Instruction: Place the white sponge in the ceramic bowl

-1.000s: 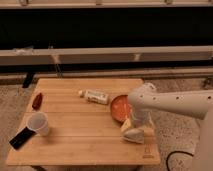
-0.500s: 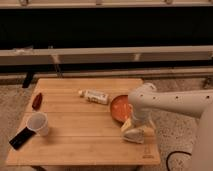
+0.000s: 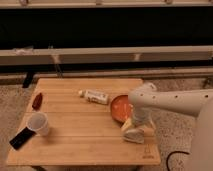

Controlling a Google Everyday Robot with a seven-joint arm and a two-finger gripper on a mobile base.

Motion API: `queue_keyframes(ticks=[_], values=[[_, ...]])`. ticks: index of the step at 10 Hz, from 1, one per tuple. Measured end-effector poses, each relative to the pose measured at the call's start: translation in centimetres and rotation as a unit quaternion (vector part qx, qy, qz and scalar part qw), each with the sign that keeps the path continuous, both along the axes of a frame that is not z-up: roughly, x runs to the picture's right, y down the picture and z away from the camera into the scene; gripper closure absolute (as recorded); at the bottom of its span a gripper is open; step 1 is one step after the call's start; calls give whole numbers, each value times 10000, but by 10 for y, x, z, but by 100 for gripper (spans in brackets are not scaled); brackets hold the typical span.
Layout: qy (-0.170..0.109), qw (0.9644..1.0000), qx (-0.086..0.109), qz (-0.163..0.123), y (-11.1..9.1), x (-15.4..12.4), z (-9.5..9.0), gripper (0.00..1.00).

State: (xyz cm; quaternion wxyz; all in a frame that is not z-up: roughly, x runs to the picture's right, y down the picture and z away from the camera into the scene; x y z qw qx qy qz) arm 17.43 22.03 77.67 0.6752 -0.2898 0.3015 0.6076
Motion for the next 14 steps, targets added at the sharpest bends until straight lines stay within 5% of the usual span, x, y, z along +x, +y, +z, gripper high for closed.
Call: queue_keyframes(ticks=[6, 12, 14], values=[[-448, 9986, 115, -241, 24, -18, 13, 6], [-500, 9980, 197, -317, 41, -22, 35, 6], [-495, 9981, 193, -322, 46, -20, 43, 15]])
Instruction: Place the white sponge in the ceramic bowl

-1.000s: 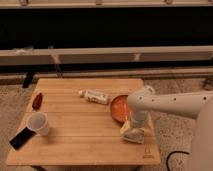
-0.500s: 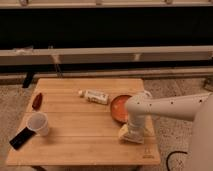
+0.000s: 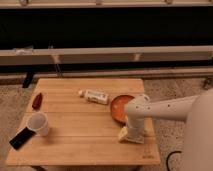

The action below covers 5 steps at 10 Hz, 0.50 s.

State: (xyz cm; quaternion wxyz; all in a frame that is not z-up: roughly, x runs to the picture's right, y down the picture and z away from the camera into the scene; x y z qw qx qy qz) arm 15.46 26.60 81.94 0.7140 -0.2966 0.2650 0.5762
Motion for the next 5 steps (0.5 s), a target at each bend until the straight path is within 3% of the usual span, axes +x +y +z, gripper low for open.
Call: queue_keyframes(ticks=[5], values=[[-64, 10000, 10, -20, -11, -4, -3, 67]])
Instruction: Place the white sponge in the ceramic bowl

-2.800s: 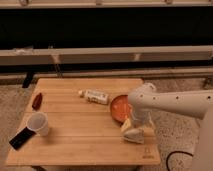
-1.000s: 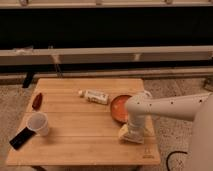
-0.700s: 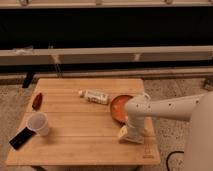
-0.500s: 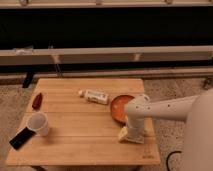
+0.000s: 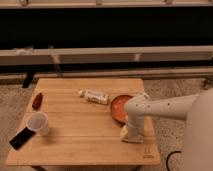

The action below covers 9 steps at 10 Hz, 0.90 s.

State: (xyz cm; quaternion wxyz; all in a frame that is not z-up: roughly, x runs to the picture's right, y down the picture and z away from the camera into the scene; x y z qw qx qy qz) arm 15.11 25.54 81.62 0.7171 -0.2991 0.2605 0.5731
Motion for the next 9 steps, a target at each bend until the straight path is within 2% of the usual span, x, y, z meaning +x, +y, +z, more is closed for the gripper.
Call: queue_keyframes(ticks=[1, 3, 4, 9], values=[[-14, 10000, 4, -2, -1, 0, 1, 73], [-26, 10000, 19, -1, -3, -1, -1, 95], [-21, 10000, 18, -2, -4, -1, -1, 99], [-35, 10000, 9, 2, -5, -1, -1, 100]])
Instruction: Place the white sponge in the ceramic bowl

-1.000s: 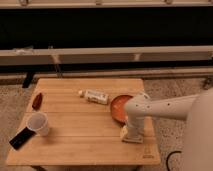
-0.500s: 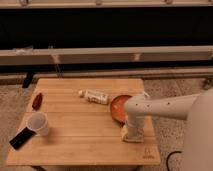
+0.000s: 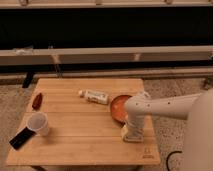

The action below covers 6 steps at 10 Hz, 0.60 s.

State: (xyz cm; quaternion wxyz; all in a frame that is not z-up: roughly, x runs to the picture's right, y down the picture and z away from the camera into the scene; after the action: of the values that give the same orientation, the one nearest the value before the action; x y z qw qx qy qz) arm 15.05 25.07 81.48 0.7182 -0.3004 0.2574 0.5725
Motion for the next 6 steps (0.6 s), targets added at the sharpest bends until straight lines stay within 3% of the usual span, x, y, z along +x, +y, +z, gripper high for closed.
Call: queue_keyframes(ticks=[6], values=[[-60, 10000, 5, 2, -5, 0, -1, 100]])
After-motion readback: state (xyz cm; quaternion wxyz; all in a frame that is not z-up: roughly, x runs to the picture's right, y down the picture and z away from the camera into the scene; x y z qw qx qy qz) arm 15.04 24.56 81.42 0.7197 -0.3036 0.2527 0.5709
